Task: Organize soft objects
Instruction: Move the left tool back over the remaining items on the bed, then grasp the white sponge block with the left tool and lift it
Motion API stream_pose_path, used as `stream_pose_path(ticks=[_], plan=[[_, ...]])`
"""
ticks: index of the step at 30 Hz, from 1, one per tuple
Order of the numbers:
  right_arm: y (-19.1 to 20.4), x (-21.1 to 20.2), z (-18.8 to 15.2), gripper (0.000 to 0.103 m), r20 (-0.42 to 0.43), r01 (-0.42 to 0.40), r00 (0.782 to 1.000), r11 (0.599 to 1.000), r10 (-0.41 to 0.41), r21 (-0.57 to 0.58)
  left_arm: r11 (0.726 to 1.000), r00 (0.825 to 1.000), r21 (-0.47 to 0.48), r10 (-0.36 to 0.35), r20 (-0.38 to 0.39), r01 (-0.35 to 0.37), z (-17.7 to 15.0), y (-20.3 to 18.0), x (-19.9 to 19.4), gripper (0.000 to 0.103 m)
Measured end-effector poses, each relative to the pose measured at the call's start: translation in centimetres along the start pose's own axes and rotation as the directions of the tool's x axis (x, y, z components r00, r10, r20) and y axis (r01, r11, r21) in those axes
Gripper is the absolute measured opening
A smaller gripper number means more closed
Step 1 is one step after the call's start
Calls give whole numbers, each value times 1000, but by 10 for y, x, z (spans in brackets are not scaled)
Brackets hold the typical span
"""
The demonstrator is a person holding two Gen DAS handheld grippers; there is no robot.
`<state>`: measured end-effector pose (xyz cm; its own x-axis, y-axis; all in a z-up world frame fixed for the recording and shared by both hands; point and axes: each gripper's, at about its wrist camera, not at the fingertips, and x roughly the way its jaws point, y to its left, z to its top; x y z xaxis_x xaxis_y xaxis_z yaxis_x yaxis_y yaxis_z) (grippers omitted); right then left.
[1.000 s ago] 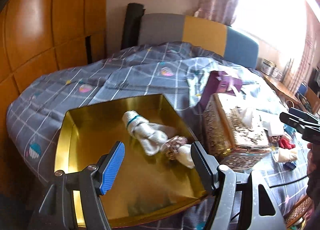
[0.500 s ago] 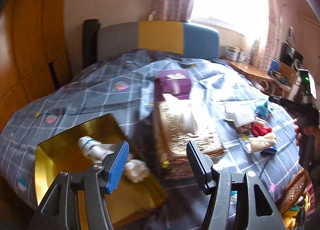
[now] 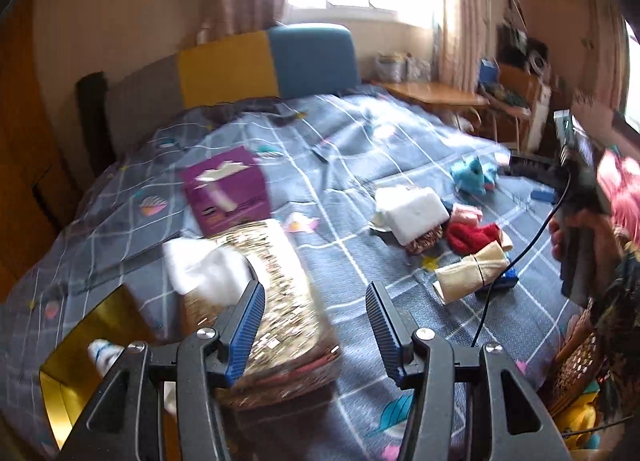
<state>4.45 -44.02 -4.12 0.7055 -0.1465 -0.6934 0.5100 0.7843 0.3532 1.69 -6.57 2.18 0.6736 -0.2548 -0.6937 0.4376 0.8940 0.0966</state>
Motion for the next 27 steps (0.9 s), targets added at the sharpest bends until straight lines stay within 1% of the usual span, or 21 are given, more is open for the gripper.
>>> stream_pose_path(ticks=[2,3,5,7,9,10,11,13,15,16,20,24,27], plan=[[-4,-1,-1,92,-11,-20,1000,999,20,33,999,999,48,-7,-48,9,11,-16,19,53],[-5,-1,-1,92,-16,-24,1000,999,24,41,997,998,78,-17,-59,22,16,-25,28,54],[-5,1,-1,92,-23,-26,999,999,27,46,990,996,138,-22,-89,34,25,-45,48,62],[-5,2,-1,92,-29,-36,999,998,37,48,986,993,157,-44,-111,61,33,-60,65,63],[-5,2,-2,92,-32,-44,998,998,46,52,978,991,193,-55,-124,79,39,-73,81,68],[-6,2,-1,92,-34,-52,998,997,54,58,975,990,210,-47,-133,75,42,-79,90,73],[-7,2,-1,92,-35,-59,997,996,62,65,969,987,233,-50,-152,85,45,-88,101,74],[-9,3,-1,93,-44,-70,996,994,74,81,963,982,243,-70,-178,113,50,-98,116,74],[-11,5,-1,93,-57,-83,994,992,89,99,953,979,278,-70,-193,123,55,-110,131,80],[-12,6,-1,93,-63,-91,993,990,98,106,946,979,303,-59,-196,118,57,-117,139,84],[-16,10,-2,93,-85,-114,988,984,126,136,918,978,384,-21,-209,101,64,-138,167,84],[-22,12,-3,93,-95,-131,984,975,149,178,875,978,473,-4,-210,105,66,-152,186,84],[-28,16,-3,93,-111,-141,980,967,167,213,860,975,495,-12,-221,123,68,-155,199,84]])
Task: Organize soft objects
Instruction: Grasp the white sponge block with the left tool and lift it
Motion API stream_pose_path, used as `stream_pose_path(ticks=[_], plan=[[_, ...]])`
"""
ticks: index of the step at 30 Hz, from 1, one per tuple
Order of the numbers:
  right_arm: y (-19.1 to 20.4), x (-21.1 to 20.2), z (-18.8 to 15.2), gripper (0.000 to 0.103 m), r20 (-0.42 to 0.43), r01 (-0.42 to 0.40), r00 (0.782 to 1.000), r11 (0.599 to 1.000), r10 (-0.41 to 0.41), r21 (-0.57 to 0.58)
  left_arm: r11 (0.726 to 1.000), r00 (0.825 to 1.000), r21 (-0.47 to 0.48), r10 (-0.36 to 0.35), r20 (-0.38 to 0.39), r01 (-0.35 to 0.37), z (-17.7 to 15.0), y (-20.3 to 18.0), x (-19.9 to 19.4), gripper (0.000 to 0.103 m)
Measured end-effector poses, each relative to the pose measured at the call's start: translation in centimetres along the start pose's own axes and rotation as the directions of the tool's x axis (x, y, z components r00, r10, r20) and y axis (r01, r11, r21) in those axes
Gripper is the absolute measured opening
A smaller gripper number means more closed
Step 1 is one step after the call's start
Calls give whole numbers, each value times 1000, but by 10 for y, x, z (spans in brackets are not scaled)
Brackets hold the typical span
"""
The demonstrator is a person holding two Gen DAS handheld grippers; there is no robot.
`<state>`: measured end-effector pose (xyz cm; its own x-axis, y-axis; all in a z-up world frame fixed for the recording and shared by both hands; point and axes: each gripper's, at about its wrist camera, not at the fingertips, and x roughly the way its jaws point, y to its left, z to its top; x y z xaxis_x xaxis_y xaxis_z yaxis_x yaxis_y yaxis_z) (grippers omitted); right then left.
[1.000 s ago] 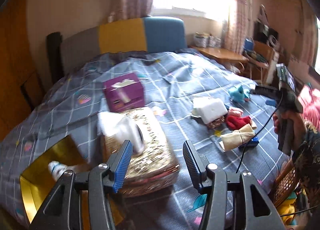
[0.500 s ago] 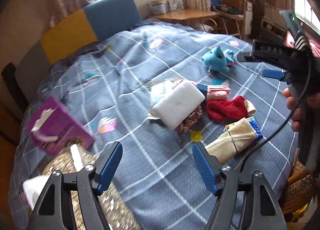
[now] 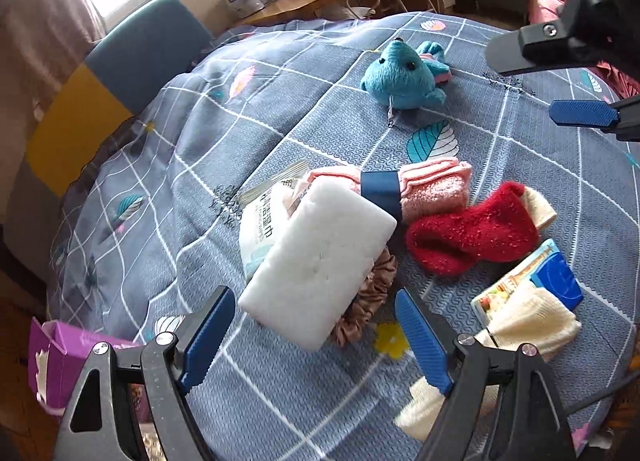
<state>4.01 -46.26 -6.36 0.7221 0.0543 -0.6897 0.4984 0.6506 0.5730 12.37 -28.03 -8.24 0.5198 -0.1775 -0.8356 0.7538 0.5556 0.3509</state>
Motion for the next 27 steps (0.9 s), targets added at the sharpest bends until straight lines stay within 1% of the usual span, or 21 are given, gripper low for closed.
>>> stream_pose_path(ticks=[4,7,8,9,10,14,16,18,19,21,24,26,27], plan=[[-1,2,1,93,-9,-9,1000,1000,9,11,1000,1000,18,-22,5,22,6,-1,9,84],[-1,2,0,93,-9,-9,1000,1000,9,7,999,1000,26,-23,6,23,10,-2,16,84],[-1,1,0,93,-6,-7,1000,1000,7,6,999,1000,19,-28,6,28,11,0,18,80],[-1,1,0,93,-3,-2,1000,1000,2,4,999,1000,9,-30,5,30,12,2,19,72],[-1,1,1,93,0,1,1000,1000,-1,2,999,999,-2,-43,9,43,12,5,19,59],[1,1,0,93,5,12,1000,1000,-12,-15,992,995,-80,-90,45,94,6,20,7,56],[4,2,-1,93,3,13,1000,999,-13,-33,986,994,-130,-95,48,101,1,28,2,56],[8,3,-3,93,-4,13,1000,998,-13,-58,972,994,-209,-99,36,104,-6,41,-1,55],[11,4,-4,93,-9,13,1000,997,-14,-73,959,993,-256,-116,32,120,-11,49,-3,55],[18,8,-8,92,-31,7,999,993,-11,-121,941,990,-311,-138,13,135,-17,58,-3,55],[41,19,-22,79,-100,-13,995,967,-13,-255,920,989,-367,-146,1,136,-22,73,-5,55],[58,29,-33,65,-152,-38,988,936,-17,-350,904,989,-404,-150,4,139,-21,85,-8,55],[65,35,-38,63,-180,-52,983,919,-21,-391,895,988,-422,-155,13,146,-19,91,-11,55]])
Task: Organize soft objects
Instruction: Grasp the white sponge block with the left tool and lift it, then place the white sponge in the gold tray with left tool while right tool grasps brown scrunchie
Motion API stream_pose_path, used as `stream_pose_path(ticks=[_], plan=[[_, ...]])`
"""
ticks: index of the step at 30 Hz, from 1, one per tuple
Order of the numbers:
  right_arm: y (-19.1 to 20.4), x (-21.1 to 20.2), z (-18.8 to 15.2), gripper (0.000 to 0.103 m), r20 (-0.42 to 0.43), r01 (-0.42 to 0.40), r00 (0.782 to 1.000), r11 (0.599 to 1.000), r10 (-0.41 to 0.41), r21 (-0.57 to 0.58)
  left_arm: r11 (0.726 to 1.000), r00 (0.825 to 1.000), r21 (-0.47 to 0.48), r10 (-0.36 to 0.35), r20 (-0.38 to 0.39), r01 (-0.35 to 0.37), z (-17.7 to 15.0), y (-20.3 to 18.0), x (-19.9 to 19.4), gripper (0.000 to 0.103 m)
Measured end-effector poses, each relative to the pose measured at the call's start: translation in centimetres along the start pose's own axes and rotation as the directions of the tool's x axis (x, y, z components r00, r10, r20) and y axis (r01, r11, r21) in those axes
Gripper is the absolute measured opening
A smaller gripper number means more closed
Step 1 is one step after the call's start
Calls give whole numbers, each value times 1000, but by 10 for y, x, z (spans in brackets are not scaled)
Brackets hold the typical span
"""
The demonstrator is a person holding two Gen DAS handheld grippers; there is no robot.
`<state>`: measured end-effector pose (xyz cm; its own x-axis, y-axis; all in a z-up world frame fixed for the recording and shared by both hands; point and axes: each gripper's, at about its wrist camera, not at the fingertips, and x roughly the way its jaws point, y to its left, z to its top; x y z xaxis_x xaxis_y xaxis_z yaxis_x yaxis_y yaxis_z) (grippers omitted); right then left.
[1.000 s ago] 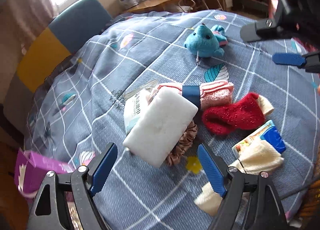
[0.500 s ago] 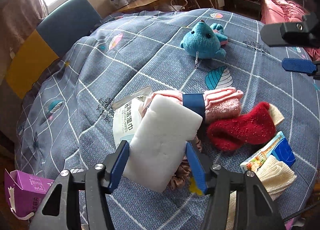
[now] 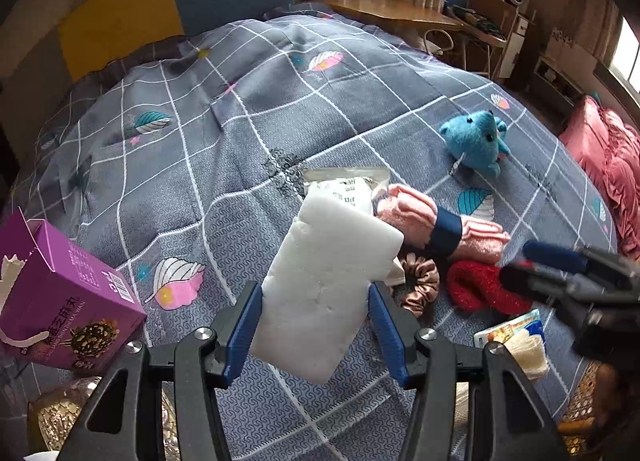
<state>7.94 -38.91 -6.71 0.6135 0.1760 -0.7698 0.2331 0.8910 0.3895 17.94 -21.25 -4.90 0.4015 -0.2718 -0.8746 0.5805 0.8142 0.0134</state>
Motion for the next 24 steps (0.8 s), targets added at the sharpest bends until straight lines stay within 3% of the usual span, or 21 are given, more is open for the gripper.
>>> stream_pose_path(ticks=[7,10,16,21,24], plan=[[57,52,-10,61,-190,-15,981,966,-35,-257,985,993,-167,52,103,-34,39,59,-44,55],[61,71,-7,80,-228,15,971,970,-72,-244,965,986,-255,97,138,-60,49,101,-69,55],[59,97,-1,80,-247,43,965,983,-87,-177,901,957,-419,213,198,-114,49,188,-116,55],[74,105,-9,62,-227,86,961,954,-155,-287,814,931,-551,324,170,-182,4,260,-144,55],[81,106,-14,41,-212,92,962,933,-174,-348,772,925,-601,355,137,-207,-41,287,-154,55]])
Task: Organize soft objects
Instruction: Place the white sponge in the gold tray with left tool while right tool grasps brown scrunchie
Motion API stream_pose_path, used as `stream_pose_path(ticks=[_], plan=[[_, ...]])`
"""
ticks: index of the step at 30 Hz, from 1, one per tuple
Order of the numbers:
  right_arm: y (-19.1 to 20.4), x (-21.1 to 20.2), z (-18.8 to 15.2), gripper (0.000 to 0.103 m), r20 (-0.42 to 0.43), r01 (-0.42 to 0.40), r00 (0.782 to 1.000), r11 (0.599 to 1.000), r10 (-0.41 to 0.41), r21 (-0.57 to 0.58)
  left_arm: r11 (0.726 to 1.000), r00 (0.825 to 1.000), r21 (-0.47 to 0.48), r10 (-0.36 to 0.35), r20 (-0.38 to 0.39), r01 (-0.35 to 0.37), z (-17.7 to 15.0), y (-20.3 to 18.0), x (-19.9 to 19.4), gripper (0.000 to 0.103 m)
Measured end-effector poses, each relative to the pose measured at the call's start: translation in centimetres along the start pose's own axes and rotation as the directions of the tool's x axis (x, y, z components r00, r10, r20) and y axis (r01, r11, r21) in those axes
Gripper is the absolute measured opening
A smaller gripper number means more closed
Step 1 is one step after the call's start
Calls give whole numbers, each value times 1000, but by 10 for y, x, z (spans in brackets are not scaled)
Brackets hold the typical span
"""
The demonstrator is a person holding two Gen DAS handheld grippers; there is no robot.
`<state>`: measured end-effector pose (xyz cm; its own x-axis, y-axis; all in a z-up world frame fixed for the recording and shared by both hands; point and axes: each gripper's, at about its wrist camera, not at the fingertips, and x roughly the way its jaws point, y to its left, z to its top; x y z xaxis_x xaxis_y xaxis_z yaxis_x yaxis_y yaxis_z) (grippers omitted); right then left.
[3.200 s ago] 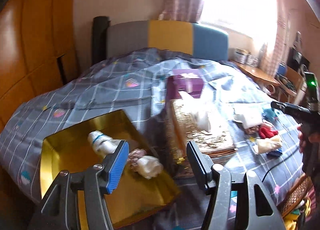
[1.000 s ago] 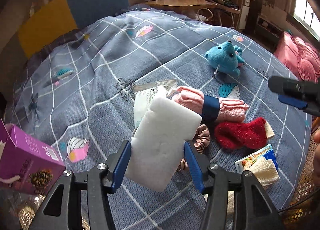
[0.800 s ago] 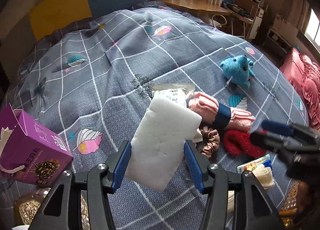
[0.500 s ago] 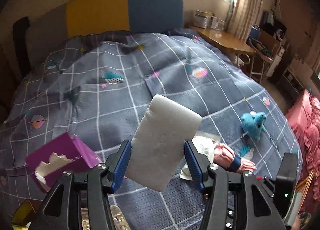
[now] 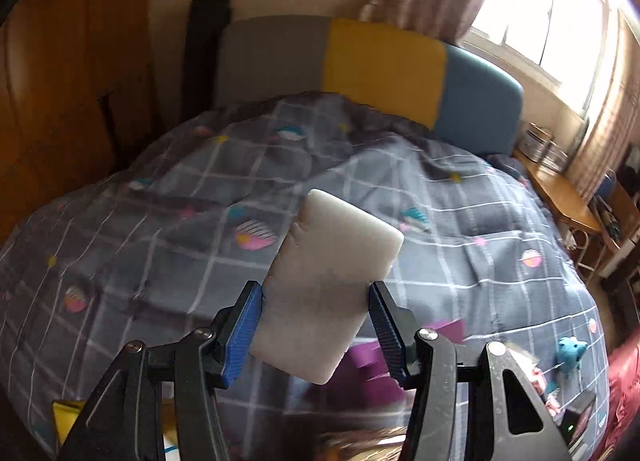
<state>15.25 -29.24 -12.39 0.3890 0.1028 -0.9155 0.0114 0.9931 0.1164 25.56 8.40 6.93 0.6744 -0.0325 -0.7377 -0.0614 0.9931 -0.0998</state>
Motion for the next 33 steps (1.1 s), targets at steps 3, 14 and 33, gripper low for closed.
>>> stream_pose_path(ticks=[3,14,33], plan=[[3,-1,-3,29,2,14,1000,999,-14,-31,999,1000,-38,11,-11,-12,-32,38,-11,55],[1,-2,-7,30,12,-7,1000,999,7,-33,973,992,-230,-4,-122,-25,-171,144,-32,57],[5,-7,-15,30,69,33,997,996,-27,-84,978,987,-208,1,-158,-34,-210,130,-20,82]])
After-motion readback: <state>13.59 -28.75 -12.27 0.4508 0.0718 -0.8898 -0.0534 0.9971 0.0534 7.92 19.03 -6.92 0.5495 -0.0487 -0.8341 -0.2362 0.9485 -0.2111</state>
